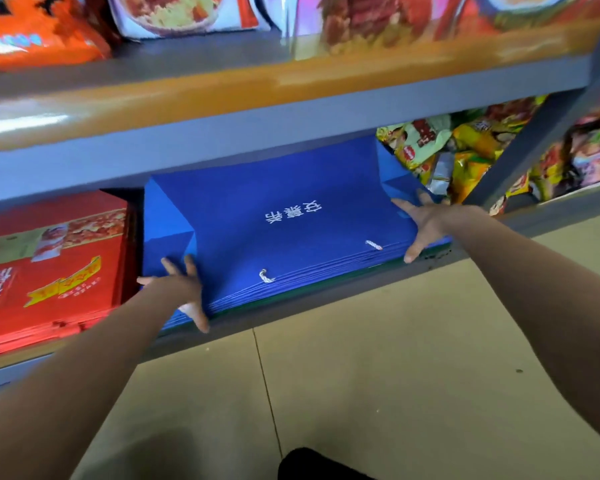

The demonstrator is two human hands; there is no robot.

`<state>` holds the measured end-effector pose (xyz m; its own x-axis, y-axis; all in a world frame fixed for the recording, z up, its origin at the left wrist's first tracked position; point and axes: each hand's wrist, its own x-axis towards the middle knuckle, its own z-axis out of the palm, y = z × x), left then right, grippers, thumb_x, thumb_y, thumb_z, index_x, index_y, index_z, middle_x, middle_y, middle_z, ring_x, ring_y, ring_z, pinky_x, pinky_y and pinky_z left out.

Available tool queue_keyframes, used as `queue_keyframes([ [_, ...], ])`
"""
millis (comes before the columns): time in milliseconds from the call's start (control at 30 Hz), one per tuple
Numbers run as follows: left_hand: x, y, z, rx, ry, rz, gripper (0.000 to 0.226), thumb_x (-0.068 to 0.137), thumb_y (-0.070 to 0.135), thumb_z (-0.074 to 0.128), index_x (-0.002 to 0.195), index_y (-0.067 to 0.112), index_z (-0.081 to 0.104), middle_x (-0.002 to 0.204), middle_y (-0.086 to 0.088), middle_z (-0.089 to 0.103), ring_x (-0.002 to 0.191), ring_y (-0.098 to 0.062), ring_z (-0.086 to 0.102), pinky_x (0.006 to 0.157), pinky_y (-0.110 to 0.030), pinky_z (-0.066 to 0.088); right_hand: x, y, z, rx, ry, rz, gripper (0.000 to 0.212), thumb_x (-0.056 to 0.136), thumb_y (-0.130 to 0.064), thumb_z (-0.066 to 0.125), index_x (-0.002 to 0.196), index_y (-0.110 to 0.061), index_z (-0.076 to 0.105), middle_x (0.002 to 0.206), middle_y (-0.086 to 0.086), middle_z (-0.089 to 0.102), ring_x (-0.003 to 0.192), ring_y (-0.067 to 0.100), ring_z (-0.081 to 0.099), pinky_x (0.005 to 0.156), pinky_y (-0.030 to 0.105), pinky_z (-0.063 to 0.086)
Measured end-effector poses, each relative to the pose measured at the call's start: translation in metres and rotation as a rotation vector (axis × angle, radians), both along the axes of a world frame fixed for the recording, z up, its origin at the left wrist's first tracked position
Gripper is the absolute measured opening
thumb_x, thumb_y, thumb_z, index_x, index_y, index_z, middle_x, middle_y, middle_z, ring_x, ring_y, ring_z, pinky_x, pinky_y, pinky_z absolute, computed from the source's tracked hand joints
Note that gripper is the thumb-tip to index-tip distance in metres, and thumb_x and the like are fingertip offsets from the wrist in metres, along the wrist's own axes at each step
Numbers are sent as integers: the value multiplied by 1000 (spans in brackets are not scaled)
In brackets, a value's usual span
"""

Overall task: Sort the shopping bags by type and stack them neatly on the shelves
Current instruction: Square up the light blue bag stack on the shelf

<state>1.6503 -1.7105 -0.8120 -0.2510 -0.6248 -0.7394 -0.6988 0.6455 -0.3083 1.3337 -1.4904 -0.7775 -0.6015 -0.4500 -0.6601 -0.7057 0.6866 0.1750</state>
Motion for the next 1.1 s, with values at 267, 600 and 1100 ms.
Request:
queue_keyframes([
  [267, 21, -12, -3, 86, 230, 148, 135, 67, 44, 80, 140, 29, -32, 144, -27, -34, 142, -40, 12, 111, -39, 27, -21, 13, -16, -89, 3, 89, 128, 57, -52, 84, 143, -50, -11, 152, 1, -7, 137, 43, 14, 104, 56, 33],
  [600, 28, -3, 3, 22, 229, 205, 132, 70, 37, 80, 140, 29, -32, 146, -28, -31, 138, -46, 20, 111, -45, 30, -10, 4, -24, -29, 12, 67, 127, 67, -39, 82, 142, -43, -21, 154, 11, -20, 137, 47, 16, 100, 54, 37],
  [1100, 27, -6, -6, 0, 194, 233, 130, 74, 24, 77, 137, 33, -36, 146, -37, -13, 129, -45, 35, 102, -45, 40, 1, 3, -29, -30, 56, 16, 129, 68, -30, 83, 141, -46, -22, 155, 7, -16, 133, 46, 23, 98, 52, 41],
])
